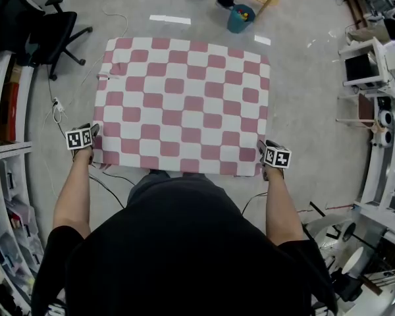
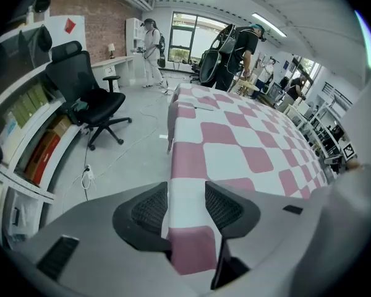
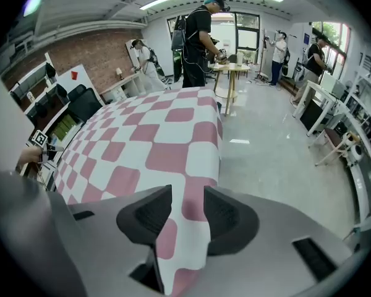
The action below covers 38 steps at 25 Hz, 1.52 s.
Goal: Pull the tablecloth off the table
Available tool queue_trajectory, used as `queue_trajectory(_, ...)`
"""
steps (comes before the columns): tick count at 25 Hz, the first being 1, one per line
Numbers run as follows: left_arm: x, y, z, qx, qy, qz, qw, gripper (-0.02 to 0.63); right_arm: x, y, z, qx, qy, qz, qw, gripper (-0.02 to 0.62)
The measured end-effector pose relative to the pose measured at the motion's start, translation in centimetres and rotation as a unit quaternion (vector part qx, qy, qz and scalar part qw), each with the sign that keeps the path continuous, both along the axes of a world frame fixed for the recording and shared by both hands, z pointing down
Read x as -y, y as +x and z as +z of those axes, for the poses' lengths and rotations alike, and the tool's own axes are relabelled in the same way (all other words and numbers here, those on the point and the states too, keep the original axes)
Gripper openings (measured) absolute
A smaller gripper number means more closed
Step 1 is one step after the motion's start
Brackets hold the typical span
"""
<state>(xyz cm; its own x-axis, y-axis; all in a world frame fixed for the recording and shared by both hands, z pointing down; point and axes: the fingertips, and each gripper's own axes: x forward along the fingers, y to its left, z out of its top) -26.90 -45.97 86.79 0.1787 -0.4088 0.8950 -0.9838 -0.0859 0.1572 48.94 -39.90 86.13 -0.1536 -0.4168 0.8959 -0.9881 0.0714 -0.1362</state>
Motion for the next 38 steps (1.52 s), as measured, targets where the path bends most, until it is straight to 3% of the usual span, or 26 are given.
queue_trajectory(8, -0.2, 0.5, 2.5, -0.035, -0.027, 0.002, 0.999, 0.227, -0.4, 0.3, 3.8, 0.046, -0.043, 0.015, 0.998, 0.21)
queue_trajectory(15, 0.0, -0.4, 3.2, -0.063, -0.026, -0.012, 0.9976, 0.279, -1.2, 1.3, 5.5, 0.119, -0.045, 0.072, 0.989, 0.241)
queue_trajectory(19, 0.0, -0.1, 3.4, -0.091, -0.022, -0.02, 0.9954, 0.233, -1.0, 0.6, 6.2, 0.17, -0.049, 0.078, 0.981, 0.232)
queue_trajectory(25, 0.2, 0.2, 3.4, -0.094, -0.033, -0.017, 0.9948, 0.218, -1.0, 0.7, 5.4, 0.143, -0.042, 0.051, 0.987, 0.189)
queue_trajectory(38, -0.7, -0.9, 2.7, -0.05, -0.015, -0.032, 0.9981, 0.129, -1.7, 1.6, 4.7, 0.082, -0.025, 0.053, 0.995, 0.1)
